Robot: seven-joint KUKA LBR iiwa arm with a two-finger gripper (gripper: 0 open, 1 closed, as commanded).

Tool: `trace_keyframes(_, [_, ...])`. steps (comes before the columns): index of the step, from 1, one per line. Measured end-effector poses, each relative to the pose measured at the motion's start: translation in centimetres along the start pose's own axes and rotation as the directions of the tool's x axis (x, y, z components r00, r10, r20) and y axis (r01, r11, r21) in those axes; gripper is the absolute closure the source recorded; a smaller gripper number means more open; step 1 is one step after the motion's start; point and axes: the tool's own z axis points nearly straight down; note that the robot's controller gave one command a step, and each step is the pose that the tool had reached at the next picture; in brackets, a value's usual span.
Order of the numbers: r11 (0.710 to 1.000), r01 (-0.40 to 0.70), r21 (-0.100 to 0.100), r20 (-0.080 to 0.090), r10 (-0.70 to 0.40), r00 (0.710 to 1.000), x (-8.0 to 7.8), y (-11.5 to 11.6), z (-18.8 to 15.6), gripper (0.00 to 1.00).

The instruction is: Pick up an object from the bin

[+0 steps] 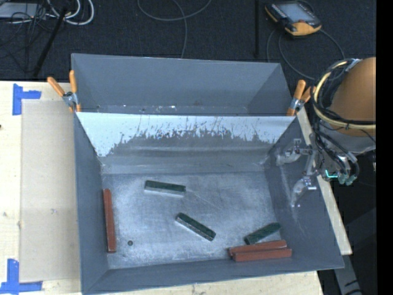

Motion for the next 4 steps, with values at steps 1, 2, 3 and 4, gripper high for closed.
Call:
trace_keyframes(1, [1.0,0.003,0.001,0.007,-0.003,1.0,-0.2,0.1,-0.4,0.0])
trace_keyframes(2, [0.998,0.059,0.003,0.011,-0.059,0.998,2.1,0.1,5.1,0.0])
trace_keyframes(3, [0.99,0.143,0.005,0.013,-0.143,0.99,3.4,1.1,14.5,1.0])
trace_keyframes(4, [0.99,0.144,0.006,0.013,-0.144,0.989,3.4,1.1,14.5,1.0])
